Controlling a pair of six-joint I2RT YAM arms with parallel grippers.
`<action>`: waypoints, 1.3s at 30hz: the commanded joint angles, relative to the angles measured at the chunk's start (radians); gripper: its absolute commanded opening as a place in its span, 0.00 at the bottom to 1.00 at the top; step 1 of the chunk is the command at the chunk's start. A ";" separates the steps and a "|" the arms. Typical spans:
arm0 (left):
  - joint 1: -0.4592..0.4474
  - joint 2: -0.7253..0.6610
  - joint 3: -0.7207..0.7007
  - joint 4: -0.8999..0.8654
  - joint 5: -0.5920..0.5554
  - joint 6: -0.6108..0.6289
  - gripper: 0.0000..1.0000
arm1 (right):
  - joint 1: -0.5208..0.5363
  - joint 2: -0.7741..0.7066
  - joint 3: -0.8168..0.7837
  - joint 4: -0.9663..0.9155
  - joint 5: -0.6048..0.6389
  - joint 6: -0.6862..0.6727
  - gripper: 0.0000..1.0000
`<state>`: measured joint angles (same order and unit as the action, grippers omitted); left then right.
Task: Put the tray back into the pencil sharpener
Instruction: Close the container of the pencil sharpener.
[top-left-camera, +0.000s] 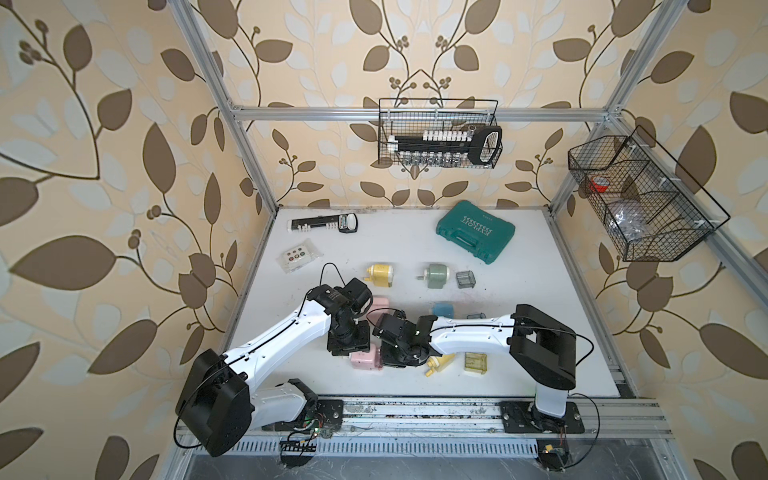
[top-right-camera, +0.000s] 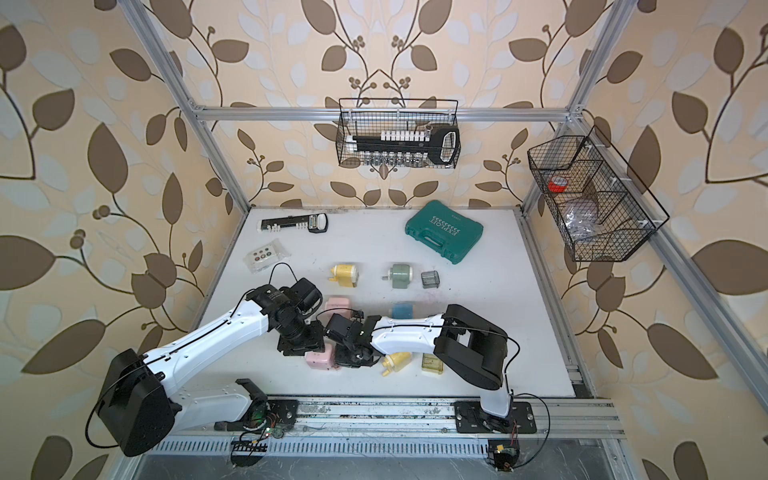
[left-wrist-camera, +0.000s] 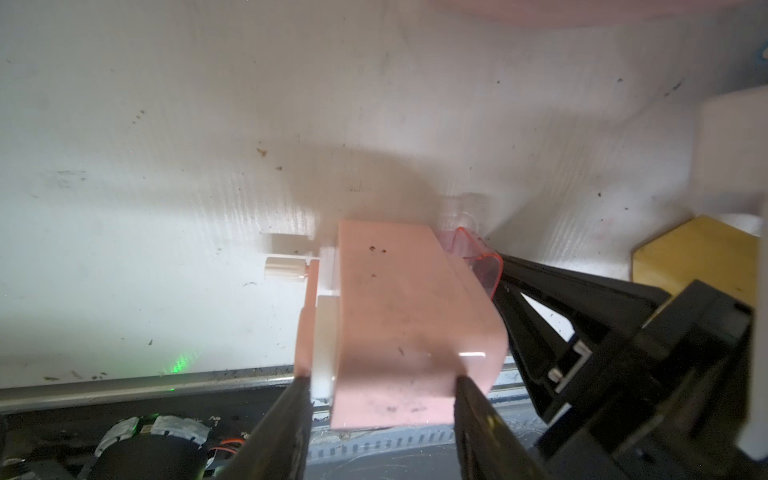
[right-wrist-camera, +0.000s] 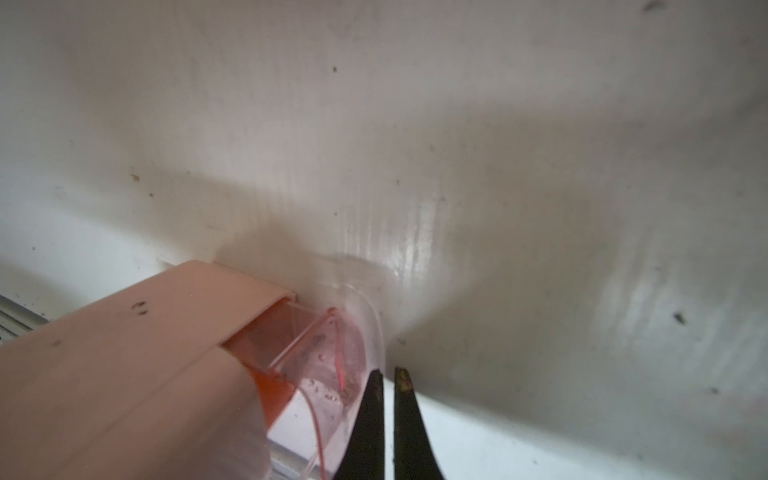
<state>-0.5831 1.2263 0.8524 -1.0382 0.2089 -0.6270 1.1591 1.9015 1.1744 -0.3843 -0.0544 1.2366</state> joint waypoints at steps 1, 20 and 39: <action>-0.011 0.027 -0.022 0.000 0.019 0.017 0.56 | -0.001 0.004 -0.008 0.059 -0.028 -0.014 0.00; -0.012 0.028 -0.026 0.001 0.019 0.015 0.55 | 0.005 -0.019 0.001 0.142 -0.078 0.017 0.00; -0.011 0.012 -0.015 -0.002 0.011 0.015 0.61 | 0.012 -0.112 0.058 -0.158 0.113 -0.058 0.00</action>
<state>-0.5835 1.2263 0.8528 -1.0363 0.2100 -0.6266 1.1648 1.8385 1.1904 -0.4252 -0.0299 1.2148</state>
